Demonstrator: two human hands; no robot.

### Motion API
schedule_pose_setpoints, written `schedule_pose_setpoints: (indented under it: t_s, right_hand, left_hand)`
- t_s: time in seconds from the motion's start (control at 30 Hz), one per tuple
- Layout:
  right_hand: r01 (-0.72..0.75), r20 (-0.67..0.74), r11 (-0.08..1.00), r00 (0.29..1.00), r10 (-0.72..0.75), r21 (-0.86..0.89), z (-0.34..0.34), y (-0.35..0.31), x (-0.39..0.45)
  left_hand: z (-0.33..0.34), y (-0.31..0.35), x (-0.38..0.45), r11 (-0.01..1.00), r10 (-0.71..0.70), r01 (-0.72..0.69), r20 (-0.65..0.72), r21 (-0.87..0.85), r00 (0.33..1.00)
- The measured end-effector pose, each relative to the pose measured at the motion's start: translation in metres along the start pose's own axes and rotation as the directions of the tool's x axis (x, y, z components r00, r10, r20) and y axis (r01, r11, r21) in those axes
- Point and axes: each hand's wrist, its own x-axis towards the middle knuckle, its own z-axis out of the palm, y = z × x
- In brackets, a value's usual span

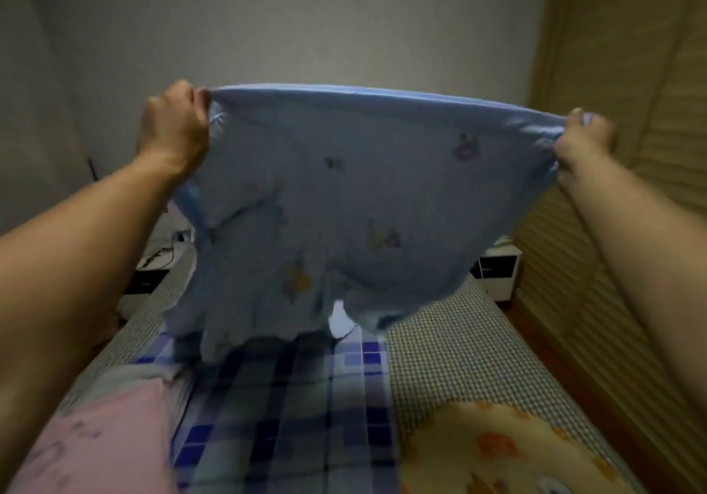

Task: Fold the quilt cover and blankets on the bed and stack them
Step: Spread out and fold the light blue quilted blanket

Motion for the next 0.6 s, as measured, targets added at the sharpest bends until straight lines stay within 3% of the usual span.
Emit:
schedule_pose_setpoints:
  t_s: [0.1, 0.17, 0.27, 0.33, 0.4, 0.47, 0.53, 0.6]
  right_hand:
    - [-0.009, 0.022, 1.000, 1.000, 0.010, -0.027, -0.002, 0.003, -0.002]
    - [-0.005, 0.003, 0.997, 1.000, 0.005, 0.072, 0.001, 0.006, -0.001]
    - [-0.001, -0.096, 0.973, 0.995, 0.023, 0.231, -0.003, 0.009, -0.004]
    - [-0.003, -0.171, 0.960, 0.984, 0.053, 0.281, -0.019, 0.029, -0.008]
    - [-0.017, -0.160, 0.974, 0.986, 0.055, 0.224, -0.048, 0.072, -0.022]
    - [0.002, 0.010, 0.991, 1.000, 0.000, -0.135, -0.077, 0.140, -0.046]
    - [-0.011, 0.245, 0.868, 0.957, 0.153, -0.497, -0.105, 0.222, -0.085]
    - [-0.085, 0.331, 0.802, 0.881, 0.338, -0.591, -0.136, 0.306, -0.134]
  left_hand:
    - [-0.016, -0.018, -0.010, 0.951, 0.215, -0.236, 0.123, 0.201, 0.969]
    - [-0.022, -0.019, -0.010, 0.939, 0.261, -0.282, 0.125, 0.197, 0.957]
    - [-0.018, -0.006, -0.026, 0.964, 0.241, -0.250, 0.106, 0.090, 0.965]
    - [-0.003, -0.003, -0.065, 0.968, 0.248, -0.235, 0.184, -0.090, 0.951]
    - [0.014, -0.009, -0.130, 0.942, 0.263, -0.169, 0.327, -0.289, 0.908]
    - [0.025, -0.020, -0.226, 0.908, 0.314, -0.061, 0.575, -0.415, 0.755]
    - [0.031, -0.027, -0.335, 0.900, 0.373, 0.020, 0.794, -0.435, 0.480]
    - [0.041, -0.033, -0.436, 0.909, 0.401, 0.024, 0.889, -0.416, 0.222]
